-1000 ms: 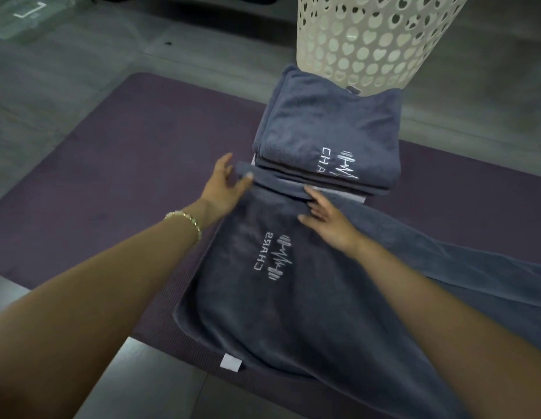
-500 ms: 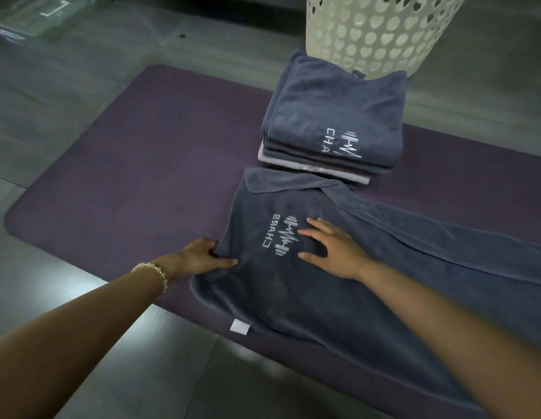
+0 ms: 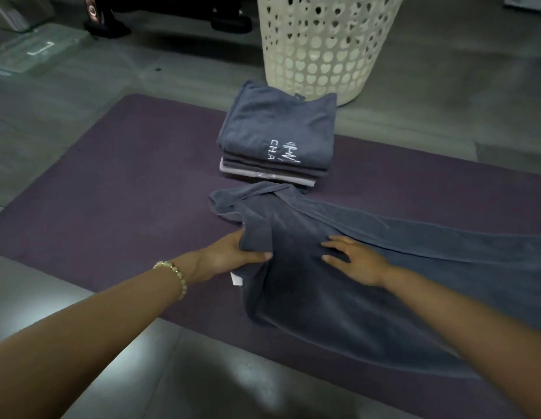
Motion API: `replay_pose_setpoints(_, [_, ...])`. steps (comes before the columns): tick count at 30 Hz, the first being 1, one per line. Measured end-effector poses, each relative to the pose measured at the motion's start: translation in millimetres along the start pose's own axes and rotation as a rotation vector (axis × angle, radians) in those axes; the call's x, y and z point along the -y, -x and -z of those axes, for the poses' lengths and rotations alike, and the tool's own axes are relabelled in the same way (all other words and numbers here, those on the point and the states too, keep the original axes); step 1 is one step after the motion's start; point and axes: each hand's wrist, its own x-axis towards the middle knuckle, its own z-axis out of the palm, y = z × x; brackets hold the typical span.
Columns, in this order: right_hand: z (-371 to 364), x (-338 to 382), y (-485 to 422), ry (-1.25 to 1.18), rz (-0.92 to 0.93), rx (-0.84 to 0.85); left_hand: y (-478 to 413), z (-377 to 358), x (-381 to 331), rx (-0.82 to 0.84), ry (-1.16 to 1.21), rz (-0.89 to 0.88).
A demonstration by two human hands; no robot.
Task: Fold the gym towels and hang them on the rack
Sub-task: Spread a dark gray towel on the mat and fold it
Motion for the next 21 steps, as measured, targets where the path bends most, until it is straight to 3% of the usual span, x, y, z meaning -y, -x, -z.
replay_pose_setpoints(7, [35,-114,108,-0.037,-0.275,-0.111,-60,-127,-102,0.158,0.066,-0.073])
replay_pose_setpoints(13, [26,-212,222,-0.265,-0.582,-0.316,-79,-274,-188,0.384,0.276,-0.042])
replay_pose_setpoints(17, [12,-256,282,-0.448,-0.773,-0.529,-83,-361,-195,0.537,0.194,-0.006])
replay_pose_setpoints(21, [-10,-298,323,-0.656,-0.924,-0.688,-95,-409,-148,0.508,0.026,0.089])
